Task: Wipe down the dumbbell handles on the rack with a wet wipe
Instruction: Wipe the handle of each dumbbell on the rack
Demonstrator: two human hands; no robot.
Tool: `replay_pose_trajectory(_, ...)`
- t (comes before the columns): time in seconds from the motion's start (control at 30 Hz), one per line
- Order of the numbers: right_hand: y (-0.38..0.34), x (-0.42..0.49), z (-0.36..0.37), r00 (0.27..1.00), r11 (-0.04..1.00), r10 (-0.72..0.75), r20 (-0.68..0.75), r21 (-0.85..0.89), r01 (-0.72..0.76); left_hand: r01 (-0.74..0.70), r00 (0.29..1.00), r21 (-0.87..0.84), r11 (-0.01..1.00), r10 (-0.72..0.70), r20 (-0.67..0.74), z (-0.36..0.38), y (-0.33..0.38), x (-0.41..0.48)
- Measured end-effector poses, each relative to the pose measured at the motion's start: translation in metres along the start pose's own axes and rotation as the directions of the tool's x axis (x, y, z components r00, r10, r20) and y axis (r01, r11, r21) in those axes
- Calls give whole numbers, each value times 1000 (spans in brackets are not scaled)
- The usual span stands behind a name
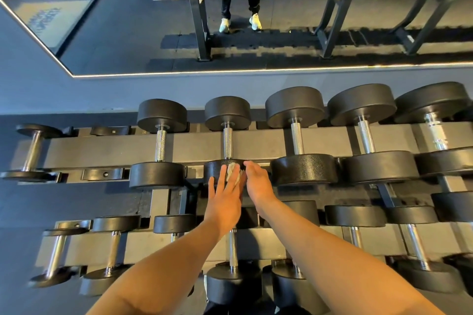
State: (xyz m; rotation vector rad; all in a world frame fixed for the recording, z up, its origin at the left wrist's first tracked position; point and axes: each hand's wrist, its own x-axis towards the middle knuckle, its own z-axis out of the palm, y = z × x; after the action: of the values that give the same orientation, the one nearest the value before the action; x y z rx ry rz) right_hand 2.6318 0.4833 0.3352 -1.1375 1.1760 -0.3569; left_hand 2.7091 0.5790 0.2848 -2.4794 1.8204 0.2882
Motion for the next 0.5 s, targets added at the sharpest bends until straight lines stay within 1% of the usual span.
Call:
replay_pose_trajectory(0.07, -1, -2, 3, 999, 998, -36, -21, -46, 35, -19, 999, -50, 999, 17, -30, 4, -12, -3)
replay_pose_trajectory(0.13, 1, -2, 11, 996, 991, -81, -25, -113, 77, -3, 998, -153, 988, -6, -59, 7, -25, -5)
replay_pose_trajectory(0.2, 0, -5, 25, 993, 980, -120, -6, -162, 118, 61, 991, -308, 949, -94, -94, 6, -34, -9)
replay_pose_trajectory(0.27, 1, -7, 42, 990, 975, -140, 28, -173, 142, 106, 976, -486, 868, -184, -115, -3, -41, -11)
replay_pose_trajectory(0.3, 1, -7, 49, 989, 975, -145, 35, -166, 149, 90, 977, -532, 842, -179, -118, -7, -44, -12)
replay_pose_trajectory(0.33, 0, -9, 56, 988, 976, -150, 40, -154, 155, 65, 985, -569, 820, -144, -95, -11, -48, -14)
replay_pose_trajectory(0.37, -2, -11, 63, 986, 976, -163, 42, -139, 167, 31, 988, -613, 790, -119, -103, -17, -55, -17)
replay_pose_trajectory(0.4, -3, -13, 70, 984, 976, -171, 43, -131, 175, -21, 985, -644, 764, -97, -146, -18, -63, -19)
replay_pose_trajectory(0.43, -3, -13, 77, 982, 975, -182, 42, -123, 185, -15, 981, -690, 724, -124, -152, -12, -72, -18)
replay_pose_trajectory(0.47, -3, -13, 85, 982, 974, -185, 48, -122, 190, -46, 977, -673, 738, -109, -186, -8, -83, -19)
replay_pose_trajectory(0.5, -3, -14, 93, 979, 972, -195, 55, -121, 200, -45, 976, -650, 759, -107, -192, -11, -92, -21)
